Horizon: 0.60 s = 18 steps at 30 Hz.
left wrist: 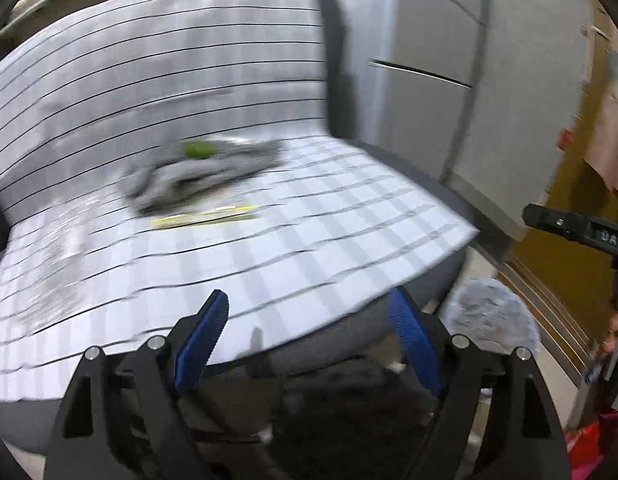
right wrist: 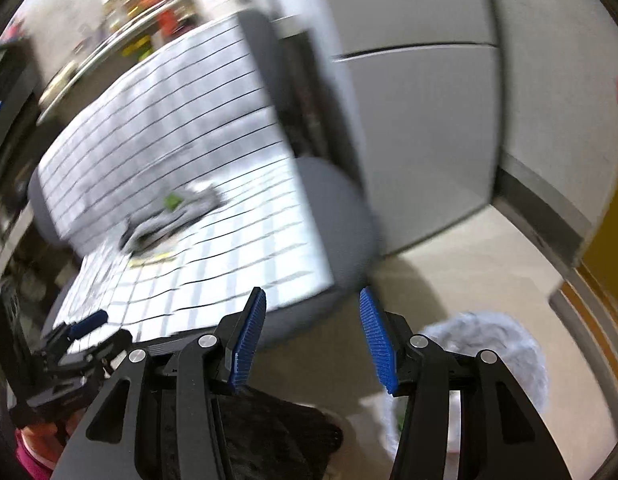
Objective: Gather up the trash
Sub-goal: 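Move both tools back toward the chair, then grasp the green cucumber with the right tool while the left tool approaches the grey cloth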
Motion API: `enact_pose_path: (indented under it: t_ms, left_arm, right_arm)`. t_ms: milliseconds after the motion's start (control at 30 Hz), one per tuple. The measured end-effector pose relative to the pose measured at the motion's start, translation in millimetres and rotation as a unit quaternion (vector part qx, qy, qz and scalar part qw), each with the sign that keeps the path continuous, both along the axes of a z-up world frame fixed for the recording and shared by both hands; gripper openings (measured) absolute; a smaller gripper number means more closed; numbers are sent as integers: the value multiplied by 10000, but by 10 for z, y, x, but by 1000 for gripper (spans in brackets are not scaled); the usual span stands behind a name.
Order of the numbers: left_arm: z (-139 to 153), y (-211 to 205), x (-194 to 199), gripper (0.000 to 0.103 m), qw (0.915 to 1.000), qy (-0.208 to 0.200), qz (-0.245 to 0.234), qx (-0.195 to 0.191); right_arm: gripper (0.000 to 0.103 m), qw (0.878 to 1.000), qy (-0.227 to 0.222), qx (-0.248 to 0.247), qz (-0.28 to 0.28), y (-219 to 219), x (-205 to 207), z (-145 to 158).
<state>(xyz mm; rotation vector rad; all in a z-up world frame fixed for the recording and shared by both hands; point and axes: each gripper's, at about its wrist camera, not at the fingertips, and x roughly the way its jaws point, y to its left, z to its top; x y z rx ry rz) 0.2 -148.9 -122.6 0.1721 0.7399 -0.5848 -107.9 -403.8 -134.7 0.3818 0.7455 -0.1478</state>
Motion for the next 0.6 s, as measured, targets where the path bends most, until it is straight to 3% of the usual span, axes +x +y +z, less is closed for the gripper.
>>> enact_pose_path:
  t_ms: [300, 600]
  left_arm:
    - [118, 959, 462, 80, 9918, -22, 1279, -82]
    - [276, 1175, 947, 80, 9844, -121, 1752, 84]
  right_arm:
    - [55, 9942, 63, -274, 1038, 754, 889, 168]
    - [58, 9837, -75, -593, 1693, 1162, 1795, 256]
